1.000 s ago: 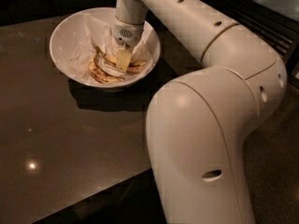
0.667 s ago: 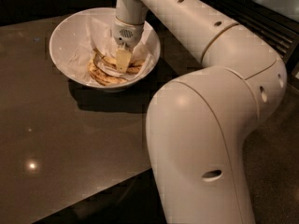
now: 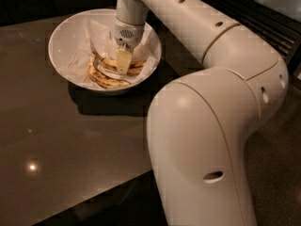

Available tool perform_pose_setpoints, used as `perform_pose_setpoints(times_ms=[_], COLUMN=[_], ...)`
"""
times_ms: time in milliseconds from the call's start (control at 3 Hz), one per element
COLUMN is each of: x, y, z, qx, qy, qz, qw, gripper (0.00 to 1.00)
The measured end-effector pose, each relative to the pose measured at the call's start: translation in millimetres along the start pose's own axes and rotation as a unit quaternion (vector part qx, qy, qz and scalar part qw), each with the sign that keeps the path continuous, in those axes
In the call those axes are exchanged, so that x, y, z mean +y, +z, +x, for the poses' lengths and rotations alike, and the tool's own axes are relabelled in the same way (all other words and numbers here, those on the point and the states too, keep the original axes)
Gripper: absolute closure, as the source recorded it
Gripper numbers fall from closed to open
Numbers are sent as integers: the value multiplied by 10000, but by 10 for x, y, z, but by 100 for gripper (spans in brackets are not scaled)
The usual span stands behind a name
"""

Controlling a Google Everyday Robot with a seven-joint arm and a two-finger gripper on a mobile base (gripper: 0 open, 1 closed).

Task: Pick banana from white bowl

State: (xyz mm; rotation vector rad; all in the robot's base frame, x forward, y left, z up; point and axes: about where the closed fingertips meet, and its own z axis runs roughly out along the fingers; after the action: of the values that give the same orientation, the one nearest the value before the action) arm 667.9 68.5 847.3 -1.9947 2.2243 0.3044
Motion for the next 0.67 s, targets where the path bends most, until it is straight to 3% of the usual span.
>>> perform_pose_setpoints(times_ms=[667], x=[104], y=[-361], z=[129], qx=[-417], qy=[-24], qz=[239], qw=[9988], gripper=[100])
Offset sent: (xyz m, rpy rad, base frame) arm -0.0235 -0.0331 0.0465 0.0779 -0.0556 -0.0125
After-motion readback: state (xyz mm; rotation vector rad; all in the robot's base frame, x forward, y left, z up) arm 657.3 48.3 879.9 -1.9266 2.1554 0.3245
